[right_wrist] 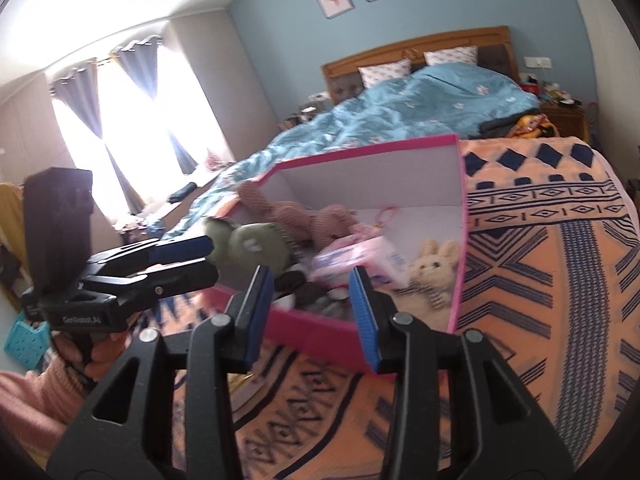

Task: Organize objects
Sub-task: 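Move the right gripper to the beige tissue pack and grasp it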

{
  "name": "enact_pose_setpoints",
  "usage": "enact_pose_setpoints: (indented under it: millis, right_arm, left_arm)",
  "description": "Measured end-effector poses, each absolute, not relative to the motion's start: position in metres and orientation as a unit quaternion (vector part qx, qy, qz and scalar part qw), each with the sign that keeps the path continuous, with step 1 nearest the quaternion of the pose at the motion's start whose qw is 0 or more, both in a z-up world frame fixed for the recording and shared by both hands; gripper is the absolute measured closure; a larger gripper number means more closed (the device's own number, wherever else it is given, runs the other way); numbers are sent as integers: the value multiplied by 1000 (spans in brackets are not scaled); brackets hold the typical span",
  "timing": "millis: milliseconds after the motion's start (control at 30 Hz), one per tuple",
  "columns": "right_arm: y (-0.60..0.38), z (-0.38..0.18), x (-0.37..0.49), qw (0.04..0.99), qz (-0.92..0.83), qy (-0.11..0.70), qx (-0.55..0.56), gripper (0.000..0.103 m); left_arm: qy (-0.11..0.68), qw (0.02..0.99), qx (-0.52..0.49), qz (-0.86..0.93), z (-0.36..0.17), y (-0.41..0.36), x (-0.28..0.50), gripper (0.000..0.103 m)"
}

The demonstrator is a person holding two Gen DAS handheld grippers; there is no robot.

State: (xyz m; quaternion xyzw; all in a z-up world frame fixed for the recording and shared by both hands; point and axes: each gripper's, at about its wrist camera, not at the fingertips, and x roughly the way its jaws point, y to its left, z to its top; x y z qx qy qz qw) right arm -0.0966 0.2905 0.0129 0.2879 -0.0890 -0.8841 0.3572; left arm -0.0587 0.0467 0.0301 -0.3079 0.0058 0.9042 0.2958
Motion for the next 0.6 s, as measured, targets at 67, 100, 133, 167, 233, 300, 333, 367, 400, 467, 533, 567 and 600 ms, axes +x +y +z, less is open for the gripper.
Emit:
enact_pose_setpoints:
  millis: [67,100,133,167,233,300,333,367,400,467,533,567,600]
  right_arm:
    - [287,12,-83,381,-875,-88,286,56]
    - [286,11,-78,388,-871,-88,288,56]
    - [283,8,-73,397,-865,-90,291,55]
    - [281,4,-70,403,-861,-90,298,55]
    - [276,-4,-65,409,-854,-90,310,55]
    - [272,-15,-63,412,-846,-91,325,55]
    - [269,-21,-63,413,-843,-92,333,55]
    - [267,-27,-62,414,-838,-93,342,55]
    - [264,-34,-63,416,-833,-95,352,55]
    - [257,-45,-63,414,-827,-92,368,55]
    - [250,-57,-65,413,-820,-91,385,55]
    - [248,-61,-66,413,-817,-93,391,55]
    - [245,-65,-67,414,-814,-95,397,55]
  left_arm:
    - [9,294,-304,906,26,35,-47,33]
    - [10,289,-305,907,23,31,-43,33]
    - [9,283,-308,908,18,26,-40,33]
    - [4,279,-316,907,12,19,-39,33]
    - [-9,269,-334,903,-3,10,-39,33]
    - [-23,260,-358,896,-21,1,-40,33]
    - [-32,254,-371,893,-31,-2,-41,33]
    - [-37,250,-382,889,-39,-5,-42,33]
    - [-41,248,-391,885,-47,-7,-41,33]
    - [-47,243,-410,878,-60,-8,-43,33]
    - [-46,241,-419,874,-67,-9,-42,34]
    - [-48,241,-422,872,-70,-9,-43,34]
    - [-50,243,-427,870,-73,-9,-43,34]
